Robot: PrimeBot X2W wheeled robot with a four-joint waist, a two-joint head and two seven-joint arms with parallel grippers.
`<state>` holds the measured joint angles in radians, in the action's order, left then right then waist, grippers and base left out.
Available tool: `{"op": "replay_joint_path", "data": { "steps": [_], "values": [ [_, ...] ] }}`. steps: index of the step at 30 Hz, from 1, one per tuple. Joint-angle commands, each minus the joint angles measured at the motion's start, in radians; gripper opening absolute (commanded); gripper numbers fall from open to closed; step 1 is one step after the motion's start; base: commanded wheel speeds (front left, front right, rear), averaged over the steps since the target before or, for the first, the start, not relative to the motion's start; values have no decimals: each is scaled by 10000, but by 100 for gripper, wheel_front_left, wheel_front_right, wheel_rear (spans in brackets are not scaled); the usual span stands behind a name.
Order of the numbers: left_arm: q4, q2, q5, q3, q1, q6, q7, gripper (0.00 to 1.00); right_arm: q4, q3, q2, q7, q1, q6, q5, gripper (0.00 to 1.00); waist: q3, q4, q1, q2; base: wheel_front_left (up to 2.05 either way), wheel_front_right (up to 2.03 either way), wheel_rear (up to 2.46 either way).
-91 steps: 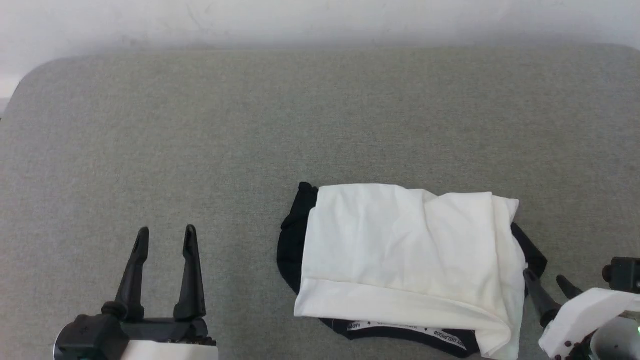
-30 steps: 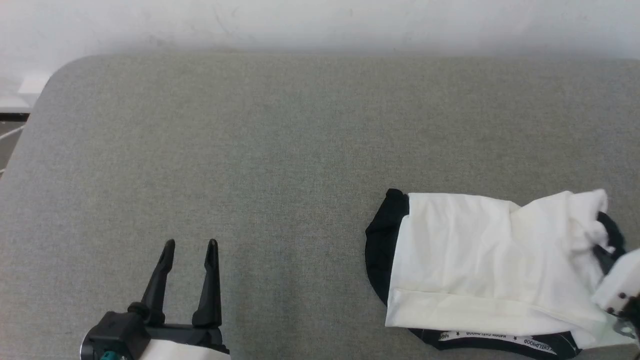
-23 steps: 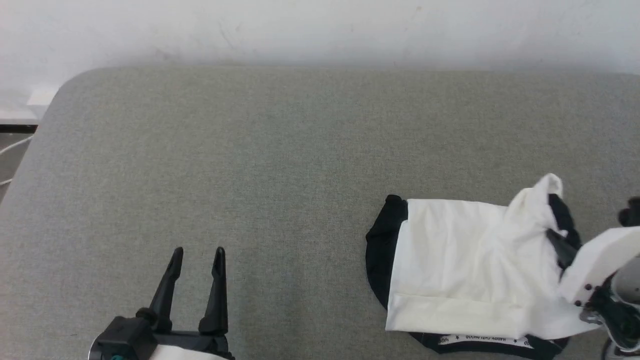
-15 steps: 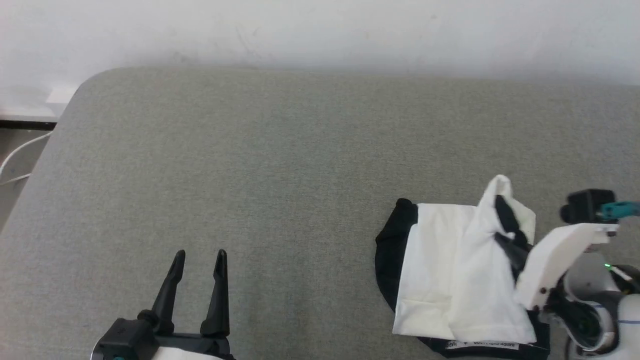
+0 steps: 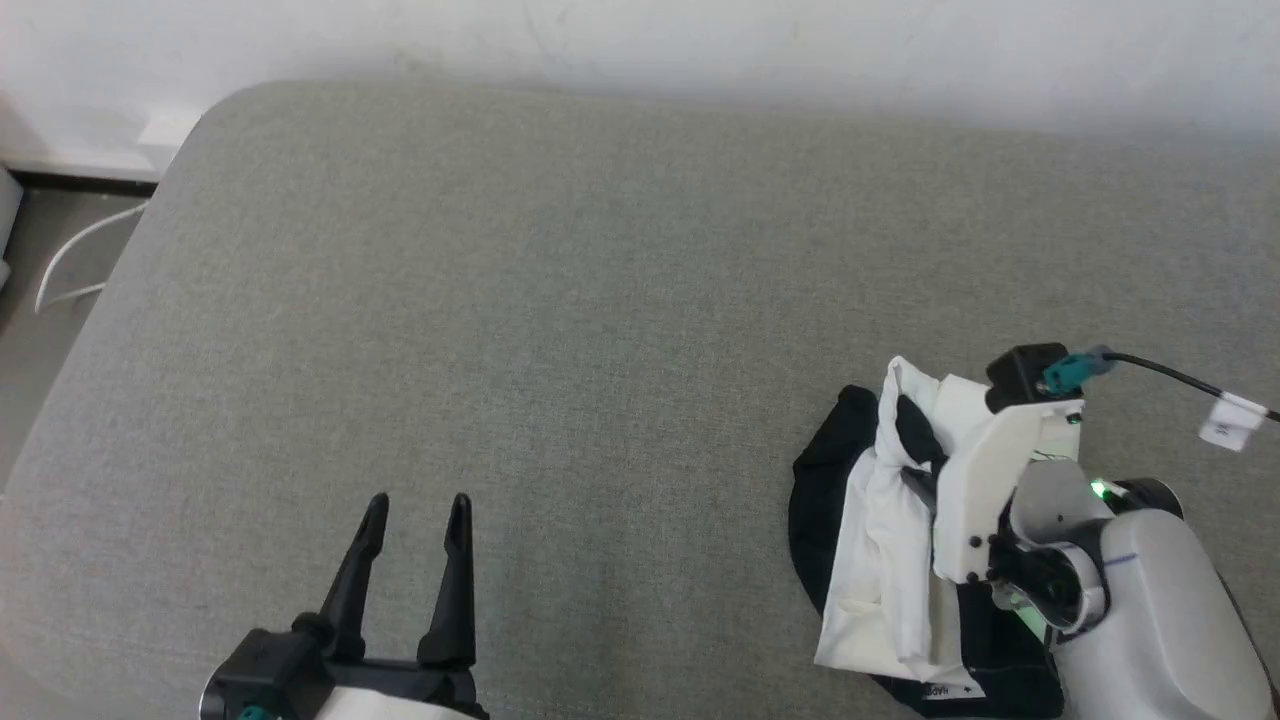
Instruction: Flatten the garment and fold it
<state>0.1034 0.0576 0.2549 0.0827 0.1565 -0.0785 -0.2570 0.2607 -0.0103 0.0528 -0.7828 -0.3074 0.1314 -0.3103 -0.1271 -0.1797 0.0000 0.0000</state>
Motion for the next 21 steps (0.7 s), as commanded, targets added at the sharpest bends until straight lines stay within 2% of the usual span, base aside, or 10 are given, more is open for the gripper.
{"op": "replay_joint_path", "data": {
  "steps": [1, 11, 12, 13, 14, 15, 21],
  "values": [
    [-24, -49, -13, 47, -234, -68, -47, 100, 272, -75, -25, 6, -289, -7, 173, 0, -251, -169, 0, 0, 0, 0, 0],
    [-205, -67, 109, 267, -668, -78, -47, 100, 1692, -772, -25, -52, -952, -7, 501, 0, -674, -453, 0, 0, 0, 0, 0],
    [-227, -68, 123, 275, -690, -75, -47, 100, 1803, -793, -25, -111, -978, -7, 586, 3, -674, -466, 0, 0, 0, 0, 0],
    [-250, -69, 134, 279, -707, -69, -47, 100, 1898, -807, -25, -202, -1003, -7, 651, 36, -663, -477, 0, 0, 0, 0, 0],
    [-273, -69, 143, 279, -717, -62, -47, 100, 1940, -827, -25, -260, -1038, -7, 643, 92, -641, -480, 0, 0, 0, 0, 0],
    [-295, -70, 152, 270, -716, -52, -47, 100, 1957, -832, -25, -303, -1082, -7, 604, 100, -606, -468, 0, 0, 0, 0, 0],
    [-334, -72, 163, 156, -528, -14, -47, 100, 1600, -1081, -26, -942, -1233, -7, 291, 100, -257, -188, 0, 0, 0, 0, 0]
  ]
}}
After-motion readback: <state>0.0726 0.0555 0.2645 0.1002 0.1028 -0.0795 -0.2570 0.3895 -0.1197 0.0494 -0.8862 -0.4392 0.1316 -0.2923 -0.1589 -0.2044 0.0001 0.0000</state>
